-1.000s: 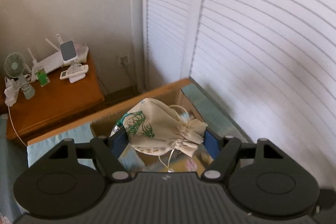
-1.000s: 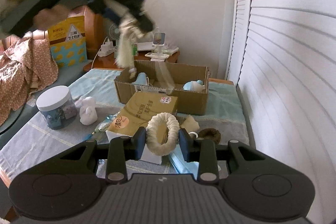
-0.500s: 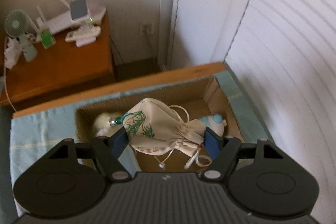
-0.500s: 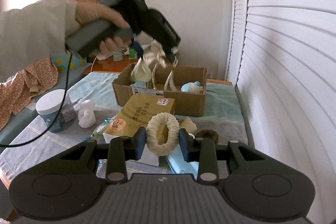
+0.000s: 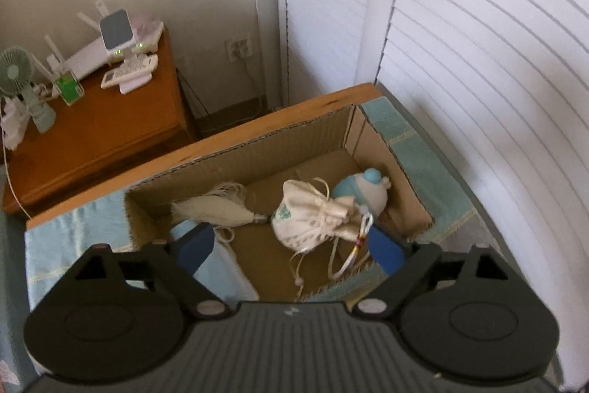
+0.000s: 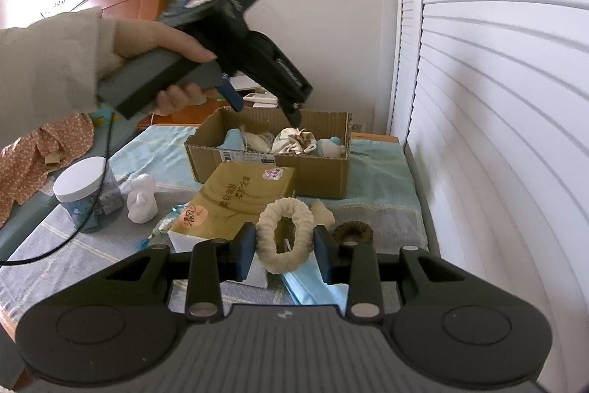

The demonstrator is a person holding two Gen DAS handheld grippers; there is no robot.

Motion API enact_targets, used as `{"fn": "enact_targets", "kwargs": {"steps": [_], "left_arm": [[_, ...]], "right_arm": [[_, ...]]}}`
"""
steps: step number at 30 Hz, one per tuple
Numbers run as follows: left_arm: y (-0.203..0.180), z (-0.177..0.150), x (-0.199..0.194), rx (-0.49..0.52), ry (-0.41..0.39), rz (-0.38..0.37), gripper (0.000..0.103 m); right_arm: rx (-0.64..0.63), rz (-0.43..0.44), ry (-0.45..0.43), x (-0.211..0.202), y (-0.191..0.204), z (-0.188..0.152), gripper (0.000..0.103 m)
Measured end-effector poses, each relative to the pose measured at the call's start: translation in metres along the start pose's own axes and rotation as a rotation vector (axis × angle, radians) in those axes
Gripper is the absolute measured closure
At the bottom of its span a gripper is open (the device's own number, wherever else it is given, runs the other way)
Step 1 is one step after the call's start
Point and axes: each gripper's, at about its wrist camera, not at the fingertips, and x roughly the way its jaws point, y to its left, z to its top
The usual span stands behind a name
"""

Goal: Organize soft objects
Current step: 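Lower the pouch into the cardboard box and open the left gripper while the right gripper drops the cord item, then carry the rope ring into the cardboard box and open the right gripper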

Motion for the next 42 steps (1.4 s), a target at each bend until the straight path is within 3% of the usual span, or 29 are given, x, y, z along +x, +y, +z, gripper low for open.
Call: {"fn": "enact_targets", "kwargs": {"steps": [6,14,25,29,35,42], "left_arm": [[0.011,-0.032,-0.037,0.005,-0.05,-0.028,0.01],[0.017,-0.107,-0.095,0.009,-0.147,-0.076,0.005],[0.013,-0.201,-0.129,-0.05,-0.261,0.004,0.002],[0.01,-0.217,-0.131,-0.039,-0.291,0.05,0.002],[0.016,-0.23,-0.133,-0.076,-0.324,0.039,0.002],[0.024,-0.237,-0.125,-0.076,-0.329,0.091,0.002]], "right_arm": [[0.011,-0.01,0.0,0.0,-0.001,0.002,0.064],[0.012,-0.007,-0.009,0.003,0.002,0.013,0.064],[-0.046,0.032,0.003,0.037,0.017,0.051,0.064],[-0.083,0.054,0.015,0.06,0.023,0.073,0.064],[-0.131,0.077,0.037,0.101,0.031,0.108,0.064],[-0.154,0.081,0.079,0.153,0.037,0.133,0.064]]}}
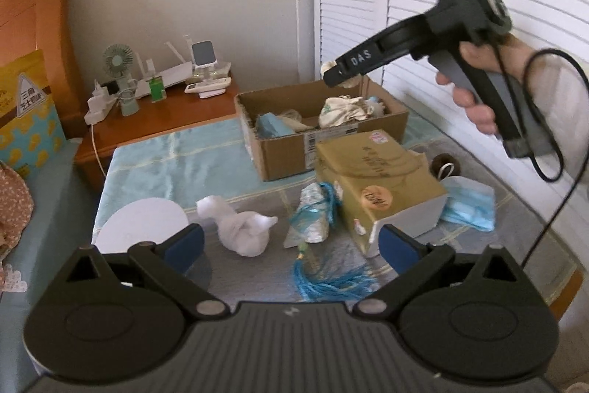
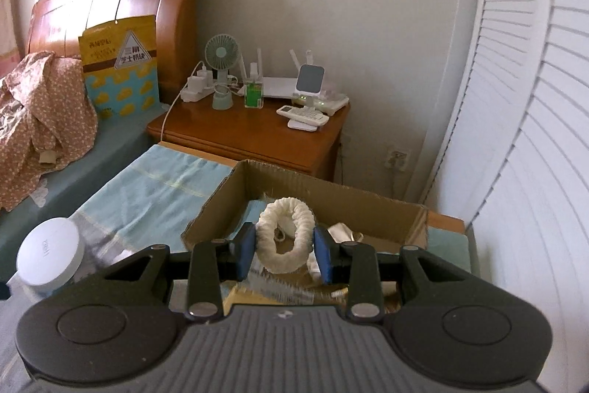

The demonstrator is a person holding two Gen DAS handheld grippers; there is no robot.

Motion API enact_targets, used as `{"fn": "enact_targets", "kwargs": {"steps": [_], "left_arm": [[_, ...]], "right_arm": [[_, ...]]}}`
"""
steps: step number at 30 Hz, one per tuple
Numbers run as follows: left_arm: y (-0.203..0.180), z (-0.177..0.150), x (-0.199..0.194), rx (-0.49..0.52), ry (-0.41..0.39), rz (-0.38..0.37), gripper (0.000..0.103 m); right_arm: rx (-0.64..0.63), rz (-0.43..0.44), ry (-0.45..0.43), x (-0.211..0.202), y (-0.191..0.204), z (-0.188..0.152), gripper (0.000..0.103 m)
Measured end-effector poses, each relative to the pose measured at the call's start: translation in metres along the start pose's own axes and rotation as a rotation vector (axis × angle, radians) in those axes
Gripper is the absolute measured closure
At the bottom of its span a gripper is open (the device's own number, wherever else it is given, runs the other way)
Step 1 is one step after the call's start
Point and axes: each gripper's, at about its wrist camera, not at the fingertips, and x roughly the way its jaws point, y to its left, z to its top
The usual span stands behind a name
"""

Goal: Organize soft objects
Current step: 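Carry the rope ring into the cardboard box and open the right gripper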

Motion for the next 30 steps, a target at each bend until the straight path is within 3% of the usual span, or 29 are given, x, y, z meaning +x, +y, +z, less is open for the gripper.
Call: {"fn": "enact_targets", "kwargs": {"steps": [4,5,7,12,23,30], "left_arm": [[0.005,-0.002,0.006,-0.017,0.013,-0.002,0.002],[0.006,-0.002,0.007,-0.021,0.018,-0.002,0.002],[0.008,-0.003,0.01,-0.024,0.028,-0.002,0.002],[0.011,-0.006,0.012,-0.031,0.04,-0.004,0.002],[0.008,-0.011,0.0,-0.025,0.024,-0.009,0.002],[0.007,-0.015,-0.008,-0.049,0.028,-0.064,0.001]], "right_arm": [[0.0,0.005,0.031,0.023,-0.002,0.005,0.061],[0.001,0.005,0.034,0.027,-0.002,0.005,0.05],[0.016,-0.001,0.03,0.03,-0.004,0.004,0.014],[0.045,0.016,0.012,0.023,-0.005,-0.002,0.001],[0.058,-0.016,-0.007,-0.027,0.007,-0.03,0.0],[0.092,-0.032,-0.024,-0.065,0.015,-0.069,0.0]]}}
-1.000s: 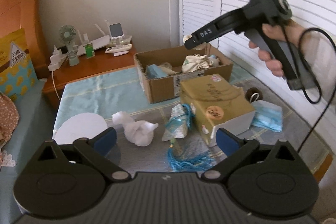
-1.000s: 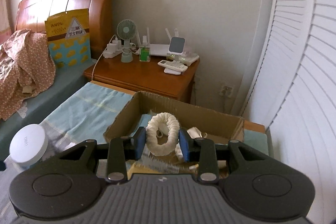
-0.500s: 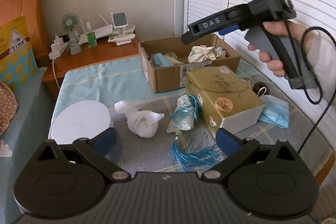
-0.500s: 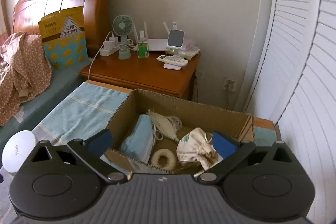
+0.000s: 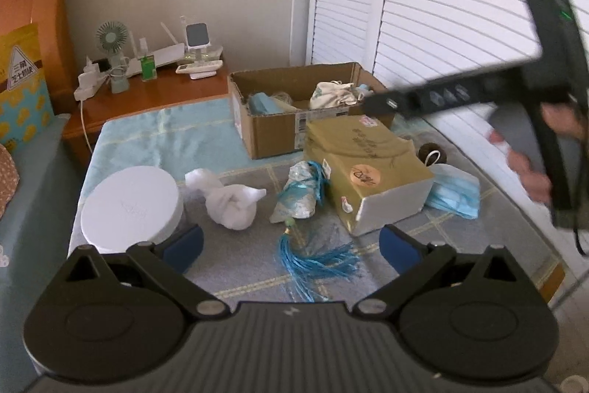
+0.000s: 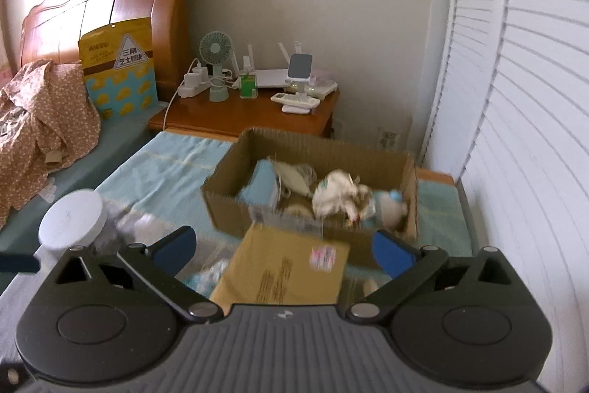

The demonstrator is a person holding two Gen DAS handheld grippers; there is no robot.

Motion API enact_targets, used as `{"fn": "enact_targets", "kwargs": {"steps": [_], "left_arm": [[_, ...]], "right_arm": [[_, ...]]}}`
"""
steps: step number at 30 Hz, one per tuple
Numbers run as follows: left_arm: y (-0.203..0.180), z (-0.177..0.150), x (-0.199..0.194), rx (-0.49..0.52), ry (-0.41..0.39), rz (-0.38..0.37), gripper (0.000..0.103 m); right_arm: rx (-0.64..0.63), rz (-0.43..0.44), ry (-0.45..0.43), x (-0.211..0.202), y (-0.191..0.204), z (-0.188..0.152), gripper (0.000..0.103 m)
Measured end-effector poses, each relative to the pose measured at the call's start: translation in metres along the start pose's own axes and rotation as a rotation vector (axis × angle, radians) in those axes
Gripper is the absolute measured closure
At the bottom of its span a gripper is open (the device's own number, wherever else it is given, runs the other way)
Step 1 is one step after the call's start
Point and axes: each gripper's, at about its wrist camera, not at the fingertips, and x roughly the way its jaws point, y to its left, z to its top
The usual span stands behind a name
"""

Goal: Organize soft objects
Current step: 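Carry the rope ring into the cardboard box and open the right gripper, then grasp the small orange item with the left gripper while the right gripper grasps the blue face mask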

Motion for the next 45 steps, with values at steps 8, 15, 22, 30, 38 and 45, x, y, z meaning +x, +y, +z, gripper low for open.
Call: {"fn": "enact_targets", "kwargs": {"steps": [8,15,22,30,38,45], "left_arm": [[-0.006,-0.007,0.001,0.029,0.026,0.011,0.001],[-0.017,-0.015,0.006,0.072,0.037,0.025,0.001],[-0.023,-0.018,0.013,0.092,0.061,0.027,0.001],[-0.03,-0.019,0.02,0.11,0.085,0.007,0.001],[-0.039,-0.021,0.031,0.152,0.108,-0.042,0.001],[-0.059,-0.024,0.04,0.218,0.109,-0.12,0.004]], "right_arm": [[0.04,-0.073,0.014,-0.03,-0.005,-0.049,0.0],[0.037,-0.16,0.092,-0.023,-0.017,-0.088,0.0],[0.035,-0.172,0.122,-0.007,-0.033,-0.099,0.0],[0.026,-0.136,0.16,0.013,-0.041,-0.097,0.0],[0.018,-0.08,0.208,0.001,-0.034,-0.112,0.0],[-0.009,-0.13,0.225,0.0,-0.035,-0.124,0.0]]}}
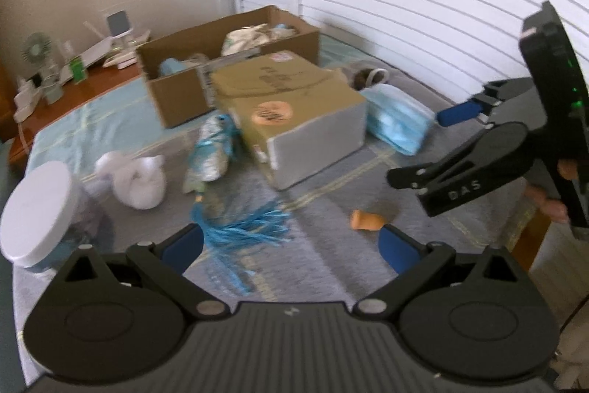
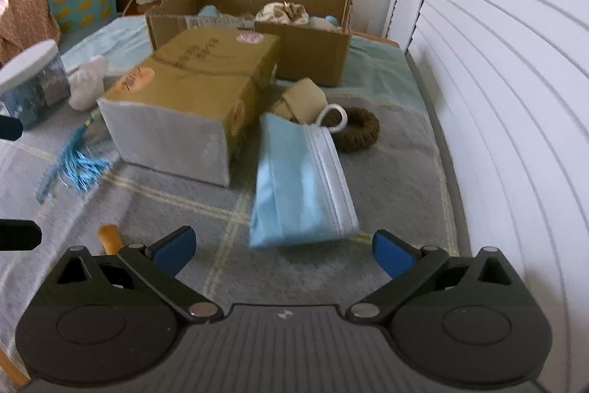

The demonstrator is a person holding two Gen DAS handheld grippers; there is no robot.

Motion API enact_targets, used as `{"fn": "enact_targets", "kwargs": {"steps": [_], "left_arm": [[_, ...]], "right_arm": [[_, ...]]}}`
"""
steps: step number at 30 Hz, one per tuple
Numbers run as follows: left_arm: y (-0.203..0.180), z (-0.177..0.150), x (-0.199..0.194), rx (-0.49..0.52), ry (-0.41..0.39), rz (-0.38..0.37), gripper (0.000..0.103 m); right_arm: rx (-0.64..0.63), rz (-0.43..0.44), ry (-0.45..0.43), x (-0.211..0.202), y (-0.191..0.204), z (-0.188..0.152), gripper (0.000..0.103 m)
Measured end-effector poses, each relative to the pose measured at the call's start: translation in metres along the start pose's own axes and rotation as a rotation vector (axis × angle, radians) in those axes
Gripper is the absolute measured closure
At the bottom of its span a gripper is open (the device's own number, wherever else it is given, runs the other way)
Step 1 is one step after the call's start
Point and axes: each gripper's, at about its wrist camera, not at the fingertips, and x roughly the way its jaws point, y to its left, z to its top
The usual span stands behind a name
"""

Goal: Organize soft objects
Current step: 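Grasp the small orange item with the left gripper while the right gripper grasps the blue face mask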

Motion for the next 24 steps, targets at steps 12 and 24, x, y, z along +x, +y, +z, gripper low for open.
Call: {"fn": "enact_targets", "kwargs": {"steps": [12,24], "left_arm": [[-0.035,0.002,0.024,0.102,0.018,-0.115,0.051],[-0.04,0.002,0.04,0.082,0.021,-0.119,0.075]], "right_arm": [[0.027,0.047,-0.019,0.001,-0.012,-0.007,0.0],[0.015,0.058,-0.032,-0.001,-0.013,-0.011,0.0]]}}
